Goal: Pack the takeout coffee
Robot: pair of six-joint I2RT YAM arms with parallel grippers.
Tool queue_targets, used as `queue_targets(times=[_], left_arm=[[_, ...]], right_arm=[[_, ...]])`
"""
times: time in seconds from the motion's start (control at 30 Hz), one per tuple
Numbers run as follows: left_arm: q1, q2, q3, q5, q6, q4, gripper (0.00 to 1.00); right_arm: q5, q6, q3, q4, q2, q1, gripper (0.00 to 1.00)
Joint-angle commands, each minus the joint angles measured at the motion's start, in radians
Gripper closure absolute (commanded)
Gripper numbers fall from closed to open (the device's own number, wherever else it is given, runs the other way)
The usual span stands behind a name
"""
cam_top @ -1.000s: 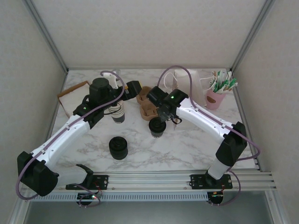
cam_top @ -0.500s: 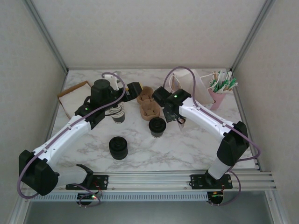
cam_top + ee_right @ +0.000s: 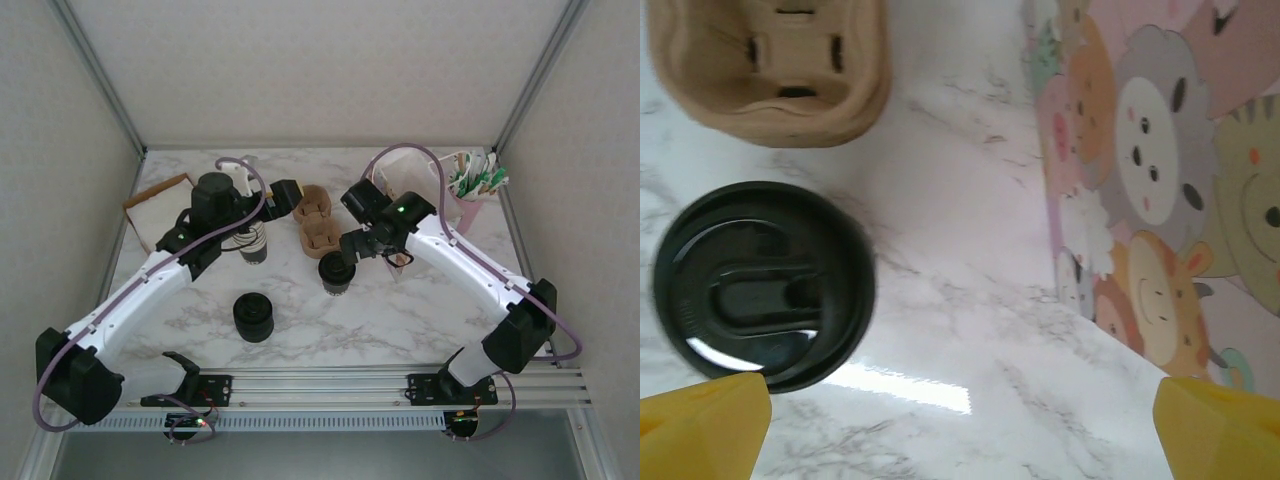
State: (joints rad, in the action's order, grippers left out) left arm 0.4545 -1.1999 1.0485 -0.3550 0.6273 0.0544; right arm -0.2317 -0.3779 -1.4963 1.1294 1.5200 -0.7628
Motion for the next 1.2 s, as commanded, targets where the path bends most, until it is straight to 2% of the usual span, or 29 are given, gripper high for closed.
queue_targets(times=[0.0,0.17,0.33,0.5,0.63,0.77,0.93,1.17], left_arm=[[-0.009,0.052,0.007,-0.007,-0.045,0.049,0.0],[-0.011,0.125,-0.008,0.046,-0.092,0.108,0.0],[-0.013,0.171,-0.039,0.112,-0.098,0.134,0.0],[-0.014,0.209,-0.085,0.164,-0.099,0.104,0.0],[-0.014,0.198,-0.077,0.152,-0.113,0.108,0.0],[-0.014,0.183,-0.069,0.142,-0.124,0.114,0.0],[-0.014,0.173,-0.067,0.13,-0.132,0.116,0.0],[-0.014,0.166,-0.068,0.12,-0.133,0.11,0.0]], right_arm=[[0.116,-0.016,-0.056,0.009,0.015,-0.004,0.01],[0.19,-0.03,-0.172,0.121,0.124,-0.01,0.01],[0.172,0.01,-0.21,0.122,0.185,-0.04,0.01],[0.146,0.039,-0.32,0.209,0.3,-0.067,0.03],[0.178,0.059,-0.34,0.207,0.341,-0.078,0.08],[0.135,0.067,-0.382,0.255,0.404,-0.095,0.09],[0.164,0.073,-0.375,0.226,0.425,-0.099,0.11],[0.132,0.053,-0.399,0.244,0.462,-0.092,0.13]])
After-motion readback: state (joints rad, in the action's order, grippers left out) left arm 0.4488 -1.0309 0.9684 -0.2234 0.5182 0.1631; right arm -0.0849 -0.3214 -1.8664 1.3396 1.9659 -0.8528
